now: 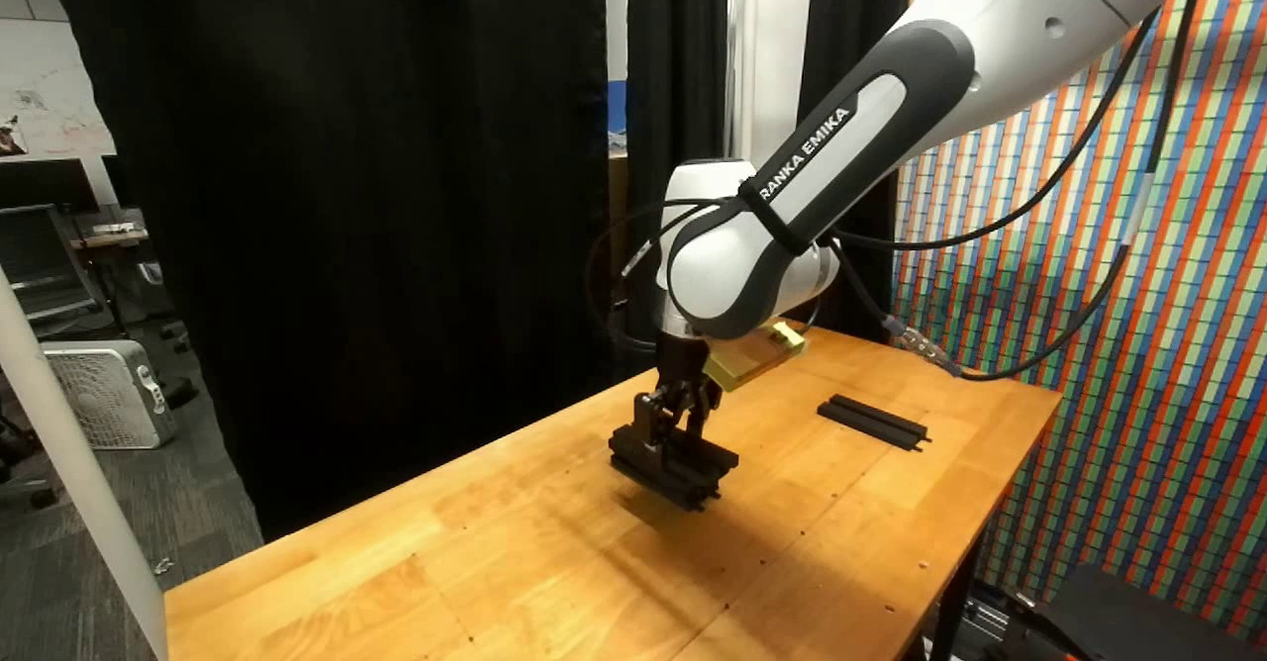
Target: Arrange the black objects together
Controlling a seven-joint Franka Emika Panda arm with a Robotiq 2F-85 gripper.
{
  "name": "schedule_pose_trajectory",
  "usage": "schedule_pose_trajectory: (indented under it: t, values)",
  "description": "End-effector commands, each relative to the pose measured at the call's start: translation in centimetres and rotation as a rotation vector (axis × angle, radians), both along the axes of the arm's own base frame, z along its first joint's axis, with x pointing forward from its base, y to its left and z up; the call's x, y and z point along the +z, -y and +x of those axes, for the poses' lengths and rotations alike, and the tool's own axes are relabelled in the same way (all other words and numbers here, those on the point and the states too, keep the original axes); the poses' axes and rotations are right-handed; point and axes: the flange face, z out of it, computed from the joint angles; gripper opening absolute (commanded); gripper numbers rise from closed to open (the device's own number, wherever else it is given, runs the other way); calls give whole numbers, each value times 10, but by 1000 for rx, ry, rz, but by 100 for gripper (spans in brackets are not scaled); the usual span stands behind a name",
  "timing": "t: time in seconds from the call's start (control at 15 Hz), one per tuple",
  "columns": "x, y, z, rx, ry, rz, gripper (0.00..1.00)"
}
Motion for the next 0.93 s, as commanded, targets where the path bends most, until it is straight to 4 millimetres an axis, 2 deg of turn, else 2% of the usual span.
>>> schedule_pose_trajectory:
  t: [0.0,0.47,0.87]
  values:
    - [-2,-4,15,103,15,28,45]
    - [-12,1,41,141,22,29,45]
    - [-20,17,63,119,28,32,45]
